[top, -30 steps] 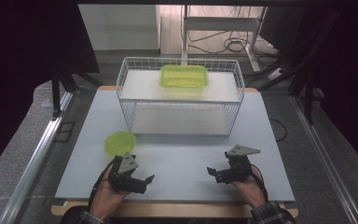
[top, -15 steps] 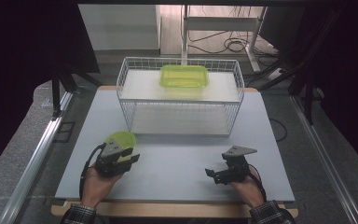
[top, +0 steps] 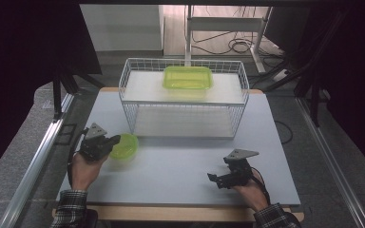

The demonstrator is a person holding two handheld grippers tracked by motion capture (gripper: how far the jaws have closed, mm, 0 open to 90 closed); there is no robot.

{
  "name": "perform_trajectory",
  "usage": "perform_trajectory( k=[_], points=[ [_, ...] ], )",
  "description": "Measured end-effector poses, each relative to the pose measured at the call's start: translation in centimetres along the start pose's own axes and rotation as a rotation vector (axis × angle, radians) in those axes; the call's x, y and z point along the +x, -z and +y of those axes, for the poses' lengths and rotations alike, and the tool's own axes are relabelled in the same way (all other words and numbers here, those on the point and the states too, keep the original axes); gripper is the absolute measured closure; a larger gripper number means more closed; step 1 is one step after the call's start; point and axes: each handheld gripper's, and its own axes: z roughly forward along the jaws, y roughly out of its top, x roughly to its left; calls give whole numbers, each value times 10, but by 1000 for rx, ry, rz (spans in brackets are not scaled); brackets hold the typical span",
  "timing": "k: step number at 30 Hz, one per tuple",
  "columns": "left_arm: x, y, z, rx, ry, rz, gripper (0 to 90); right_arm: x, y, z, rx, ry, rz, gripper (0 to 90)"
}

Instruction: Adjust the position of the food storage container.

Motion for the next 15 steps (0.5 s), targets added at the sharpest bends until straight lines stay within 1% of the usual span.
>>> perform_trajectory(
  k=[1,2,3,4,5,6,8,9,10,11,12,13,15],
  points=[
    [0,0,0,0,0,0,900,0,0,0,0,0,0,52],
    [8,-1,-1,-2,17,21,900,1,0,0,1,2,1,52],
    [8,-1,-1,-2,17,21,900,1,-1,0,0,3,0,52],
    [15,-3,-2,-6,35,35,900,1,-1,0,1,6,-2,53],
    [15,-3,-2,-6,35,35,900,1,-1,0,1,6,-2,53],
    [21,-6,-5,-2,47,53,900,1,-2,0,5,8,-10,58],
    [25,-9,-7,5,55,69,900,1,-2,0,10,7,-19,60],
    [25,-9,-7,5,55,69,900,1,-3,0,11,6,-21,60],
    [30,-11,-11,11,69,84,900,1,-3,0,12,3,-21,61],
    [30,-11,-11,11,69,84,900,1,-3,0,12,3,-21,61],
    [35,-12,-16,11,90,92,900,1,-3,0,16,2,-23,61],
    [35,-12,-16,11,90,92,900,1,-4,0,18,3,-24,62],
    [38,-13,-21,15,110,92,900,1,-4,0,21,4,-24,62]
  ],
)
